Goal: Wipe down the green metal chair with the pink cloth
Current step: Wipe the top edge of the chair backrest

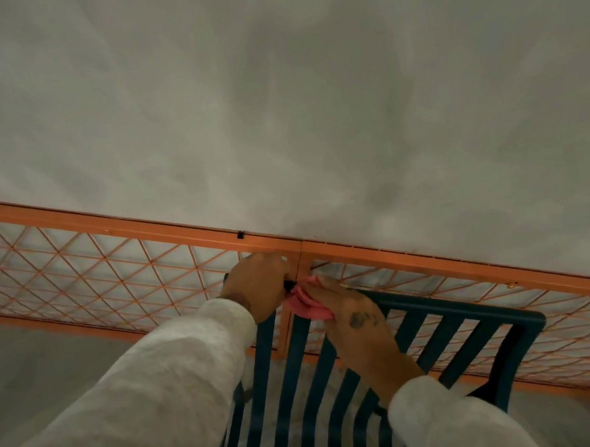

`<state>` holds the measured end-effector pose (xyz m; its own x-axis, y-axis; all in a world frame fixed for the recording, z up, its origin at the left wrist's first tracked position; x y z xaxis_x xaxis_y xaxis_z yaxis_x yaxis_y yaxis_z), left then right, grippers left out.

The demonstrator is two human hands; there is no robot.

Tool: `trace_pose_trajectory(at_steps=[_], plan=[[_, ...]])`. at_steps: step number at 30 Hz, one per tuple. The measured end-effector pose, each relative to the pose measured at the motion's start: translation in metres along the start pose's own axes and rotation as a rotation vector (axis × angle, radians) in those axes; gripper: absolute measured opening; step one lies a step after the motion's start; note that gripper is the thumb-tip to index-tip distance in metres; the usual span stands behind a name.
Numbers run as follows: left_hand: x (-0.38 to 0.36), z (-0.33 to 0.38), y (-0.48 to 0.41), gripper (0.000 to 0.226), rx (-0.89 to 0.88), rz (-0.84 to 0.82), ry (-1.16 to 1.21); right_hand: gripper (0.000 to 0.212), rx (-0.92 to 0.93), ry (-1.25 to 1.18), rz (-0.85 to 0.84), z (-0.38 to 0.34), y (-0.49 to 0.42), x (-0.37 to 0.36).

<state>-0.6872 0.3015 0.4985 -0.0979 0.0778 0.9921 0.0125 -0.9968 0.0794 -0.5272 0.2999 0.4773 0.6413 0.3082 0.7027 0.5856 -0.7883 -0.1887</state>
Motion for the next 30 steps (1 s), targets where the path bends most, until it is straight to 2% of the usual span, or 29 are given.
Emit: trace_pose_trajectory(at_steps=[2,6,8,10,15,18,20,24,26,28,30], plan=[[-0.001,-0.001,0.001,0.010,0.005,-0.009,0.024,0.060,-0.074,-0.034,-0.021,0.016,0.009,0.020],[-0.003,-0.002,0.002,0.009,0.000,0.007,0.047,0.048,-0.430,0.000,0.046,0.050,0.024,0.062],[-0.003,-0.003,0.002,0.008,0.002,0.006,0.056,0.042,-0.498,0.011,0.060,0.049,0.017,0.056],[-0.001,-0.003,0.003,0.008,-0.009,0.005,0.059,0.048,-0.476,-0.011,0.037,0.033,0.003,0.035],[0.003,-0.001,0.005,0.010,-0.035,0.060,0.033,0.056,-0.226,0.006,-0.058,0.006,-0.015,-0.021],[0.000,-0.004,0.006,0.010,-0.016,0.046,0.064,0.066,-0.015,0.096,-0.054,0.028,0.004,-0.005],[-0.002,-0.006,0.006,0.014,-0.004,0.029,0.076,0.062,-0.042,0.099,-0.037,0.044,0.024,0.031],[-0.003,-0.004,0.006,0.016,0.001,0.023,0.073,0.052,-0.359,0.016,0.141,0.079,0.055,0.097],[-0.002,-0.003,0.005,0.016,0.002,0.026,0.063,0.039,-0.535,-0.025,0.174,0.087,0.054,0.116],[-0.001,-0.004,0.005,0.018,-0.022,0.017,0.048,0.030,-0.578,-0.040,0.250,0.089,0.046,0.130],[0.000,-0.009,0.006,0.034,-0.035,0.043,0.042,0.024,-0.591,-0.031,0.336,0.086,0.039,0.139]])
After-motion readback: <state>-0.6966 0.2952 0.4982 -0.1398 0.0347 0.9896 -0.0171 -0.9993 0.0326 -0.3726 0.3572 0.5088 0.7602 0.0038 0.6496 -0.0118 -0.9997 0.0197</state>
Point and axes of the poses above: each hand's wrist, its own y-axis away from the middle knuckle, its own x-axis out of the back of the hand, z = x × y, the point moved 4 cm from there along -y, towards the middle knuckle, and after that the axes turned 13 degrees about -y, right-handed, at the moved point
